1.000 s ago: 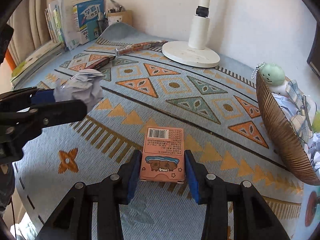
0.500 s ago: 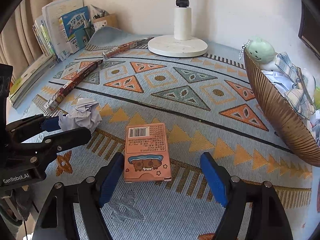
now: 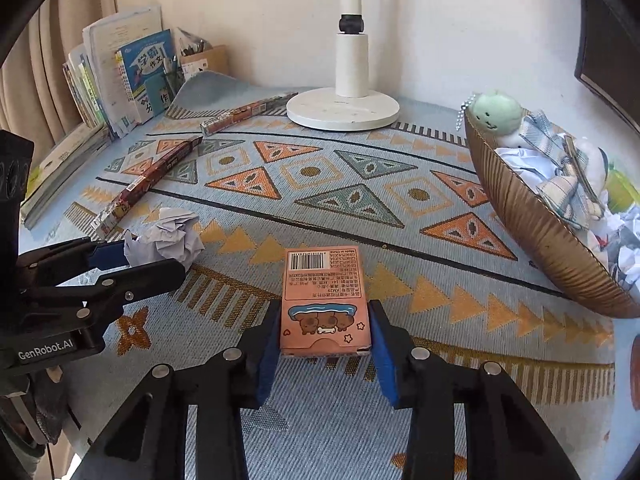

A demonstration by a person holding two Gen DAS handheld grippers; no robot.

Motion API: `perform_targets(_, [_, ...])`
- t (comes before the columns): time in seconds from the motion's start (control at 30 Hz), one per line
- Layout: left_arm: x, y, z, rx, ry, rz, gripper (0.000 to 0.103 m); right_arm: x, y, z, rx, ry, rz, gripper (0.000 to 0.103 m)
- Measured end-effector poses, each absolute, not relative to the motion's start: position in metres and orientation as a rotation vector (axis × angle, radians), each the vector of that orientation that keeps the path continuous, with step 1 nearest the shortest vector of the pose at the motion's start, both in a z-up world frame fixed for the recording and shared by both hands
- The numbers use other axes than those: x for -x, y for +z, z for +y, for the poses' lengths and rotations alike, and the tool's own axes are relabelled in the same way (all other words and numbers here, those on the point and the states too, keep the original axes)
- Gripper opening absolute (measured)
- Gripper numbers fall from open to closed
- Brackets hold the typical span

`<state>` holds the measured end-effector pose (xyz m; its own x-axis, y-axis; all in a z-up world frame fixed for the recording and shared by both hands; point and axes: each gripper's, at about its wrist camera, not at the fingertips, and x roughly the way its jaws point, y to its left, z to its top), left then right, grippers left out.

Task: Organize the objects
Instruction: 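Carry the paper wad and pink box over the brown bowl, then open both tools to drop the wad and pink box into the bowl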

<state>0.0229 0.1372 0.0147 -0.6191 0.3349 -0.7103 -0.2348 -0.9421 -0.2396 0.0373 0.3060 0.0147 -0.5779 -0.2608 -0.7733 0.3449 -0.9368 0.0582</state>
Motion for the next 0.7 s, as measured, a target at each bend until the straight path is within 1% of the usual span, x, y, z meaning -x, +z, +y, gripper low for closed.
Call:
perform_targets(0.07, [-0.030,0.026,0.137,1.069,2.579,-0.183,0.046,-0.059,0.021,0.317,-1.210,-2.506,0.024,0.040])
perform_targets(0.13, [-0.031,0.039,0.142,1.036,2.559,-0.208,0.046,-0.081,0.026,0.332,-1.192,-2.546,-0.001,0.040])
perform_targets(0.2, [-0.025,0.057,0.159,0.995,2.545,-0.190,0.046,-0.093,0.038,0.355,-1.161,-2.608,-0.036,0.040])
perform_targets(0.33, [0.001,0.091,0.214,0.930,2.460,-0.101,0.046,-0.094,0.088,0.423,-1.058,-2.750,-0.240,0.040])
perform_targets(0.4, [0.020,0.107,0.242,0.900,2.406,-0.097,0.046,-0.087,0.114,0.458,-0.999,-2.848,-0.317,0.040])
perform_targets(0.5, [0.060,0.125,0.279,0.894,2.364,-0.129,0.046,-0.064,0.138,0.498,-0.970,-3.010,-0.367,0.040])
perform_targets(0.6, [0.096,0.132,0.308,0.900,2.359,-0.164,0.046,-0.031,0.147,0.526,-1.009,-3.035,-0.493,0.040])
perform_targets(0.67, [0.111,0.133,0.324,0.879,2.351,-0.170,0.046,-0.009,0.147,0.534,-1.015,-3.040,-0.529,0.041])
perform_targets(0.7, [0.116,0.134,0.331,0.841,2.344,-0.178,0.048,0.002,0.144,0.536,-1.024,-3.050,-0.511,0.045])
